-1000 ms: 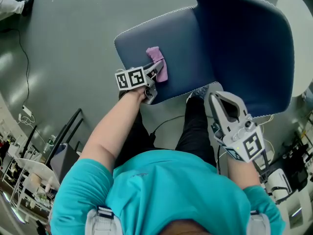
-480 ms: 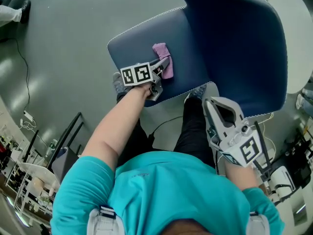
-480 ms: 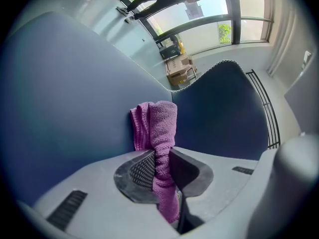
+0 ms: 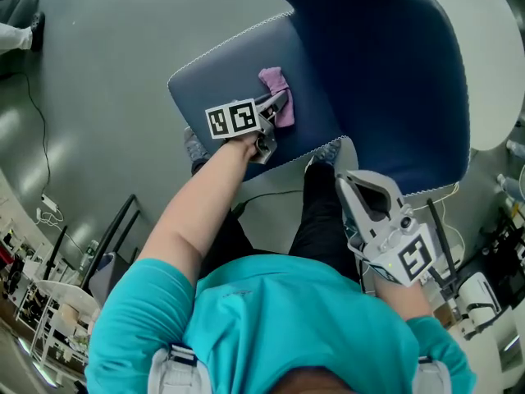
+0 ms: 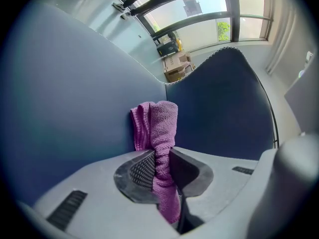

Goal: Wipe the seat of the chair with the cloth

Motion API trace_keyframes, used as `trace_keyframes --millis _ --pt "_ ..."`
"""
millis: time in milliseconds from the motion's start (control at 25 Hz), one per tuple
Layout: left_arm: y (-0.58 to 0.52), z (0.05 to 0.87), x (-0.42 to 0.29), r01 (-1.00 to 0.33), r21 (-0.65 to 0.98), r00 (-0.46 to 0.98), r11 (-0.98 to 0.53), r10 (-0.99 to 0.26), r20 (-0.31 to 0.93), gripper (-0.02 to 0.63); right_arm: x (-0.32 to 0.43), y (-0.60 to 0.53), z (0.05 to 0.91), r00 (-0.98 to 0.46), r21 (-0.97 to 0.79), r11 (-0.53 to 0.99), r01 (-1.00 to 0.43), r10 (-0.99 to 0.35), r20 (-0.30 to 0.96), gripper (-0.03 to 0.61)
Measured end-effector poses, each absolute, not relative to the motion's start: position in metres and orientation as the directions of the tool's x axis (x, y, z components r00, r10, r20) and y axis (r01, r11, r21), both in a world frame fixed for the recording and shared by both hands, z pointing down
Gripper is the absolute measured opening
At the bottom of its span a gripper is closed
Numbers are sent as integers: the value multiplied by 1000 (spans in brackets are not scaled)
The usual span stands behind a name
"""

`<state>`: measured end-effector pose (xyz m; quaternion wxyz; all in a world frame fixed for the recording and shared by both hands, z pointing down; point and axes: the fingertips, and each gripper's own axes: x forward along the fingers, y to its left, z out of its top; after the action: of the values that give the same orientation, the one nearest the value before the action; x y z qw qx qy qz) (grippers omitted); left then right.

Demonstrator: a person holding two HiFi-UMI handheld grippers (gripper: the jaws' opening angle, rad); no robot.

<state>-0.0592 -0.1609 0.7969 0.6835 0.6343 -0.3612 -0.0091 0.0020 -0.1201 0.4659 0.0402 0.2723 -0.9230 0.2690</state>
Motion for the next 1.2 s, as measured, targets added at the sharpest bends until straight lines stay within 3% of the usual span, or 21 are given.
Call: trace_keyframes --millis 1200 --pt "-226 799 12 -444 884 769 150 -443 461 64 39 -113 456 -837 -544 655 -524 -515 186 -2"
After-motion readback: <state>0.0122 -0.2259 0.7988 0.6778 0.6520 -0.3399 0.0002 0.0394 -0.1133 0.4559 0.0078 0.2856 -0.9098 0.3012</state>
